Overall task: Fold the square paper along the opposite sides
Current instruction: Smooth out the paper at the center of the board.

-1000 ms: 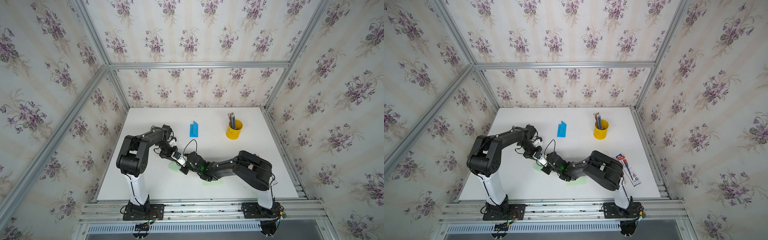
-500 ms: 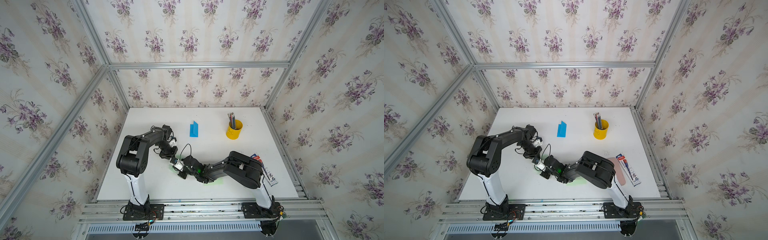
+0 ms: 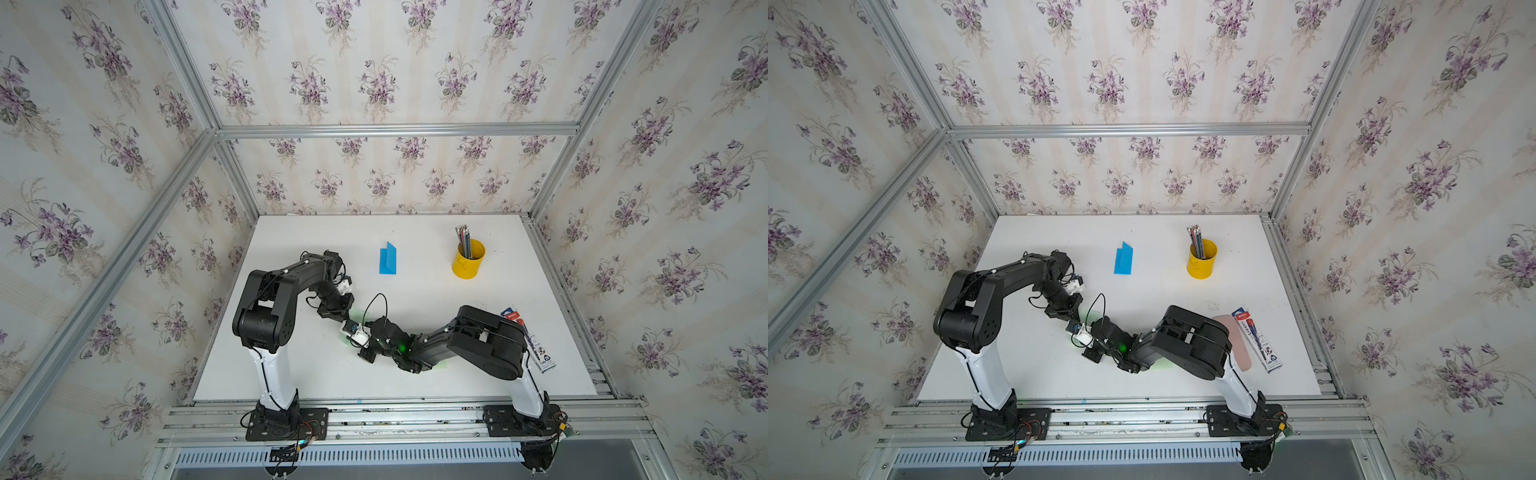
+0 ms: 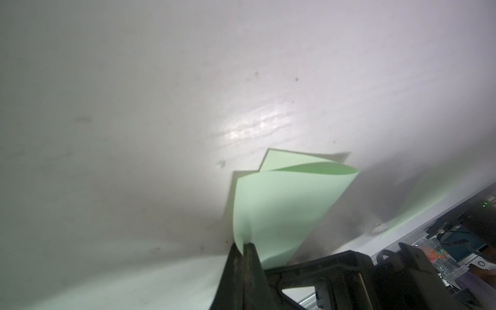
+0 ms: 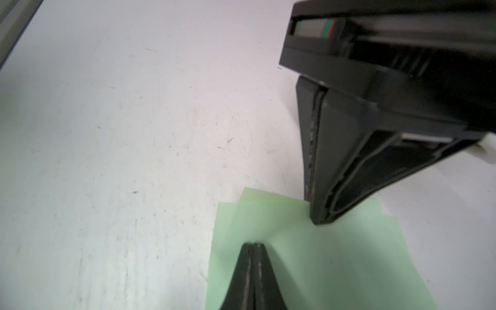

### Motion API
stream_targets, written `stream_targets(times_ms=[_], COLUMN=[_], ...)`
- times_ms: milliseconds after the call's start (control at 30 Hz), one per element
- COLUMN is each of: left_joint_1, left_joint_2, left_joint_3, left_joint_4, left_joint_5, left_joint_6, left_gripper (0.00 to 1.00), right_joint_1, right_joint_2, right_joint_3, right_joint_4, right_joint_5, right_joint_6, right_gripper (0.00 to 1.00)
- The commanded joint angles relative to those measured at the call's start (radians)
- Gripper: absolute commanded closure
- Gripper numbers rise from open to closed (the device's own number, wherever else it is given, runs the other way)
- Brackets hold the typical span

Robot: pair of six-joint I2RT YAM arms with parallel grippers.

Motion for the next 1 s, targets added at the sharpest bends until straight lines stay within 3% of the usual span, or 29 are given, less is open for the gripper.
stream_targets(times_ms=[0, 967], left_joint_1=[0.007, 0.010], left_joint_2=[0.005, 0.003], left_joint_3=[0.006, 0.006], left_joint_4=[0.010, 0.007], left_joint_5=[-0.044, -0.022], left_joint_6=[0.000, 0.002], left_gripper=[1.00, 1.00], right_joint_1=[0.012, 0.053], right_joint_2=[0.000, -0.105], right_joint_3=[-0.015, -0.129], right_joint_4=[-0.155, -0.179], right_joint_5=[-0.022, 0.003], right_joint_6=[-0.005, 0.039], right_gripper=[1.00, 1.00])
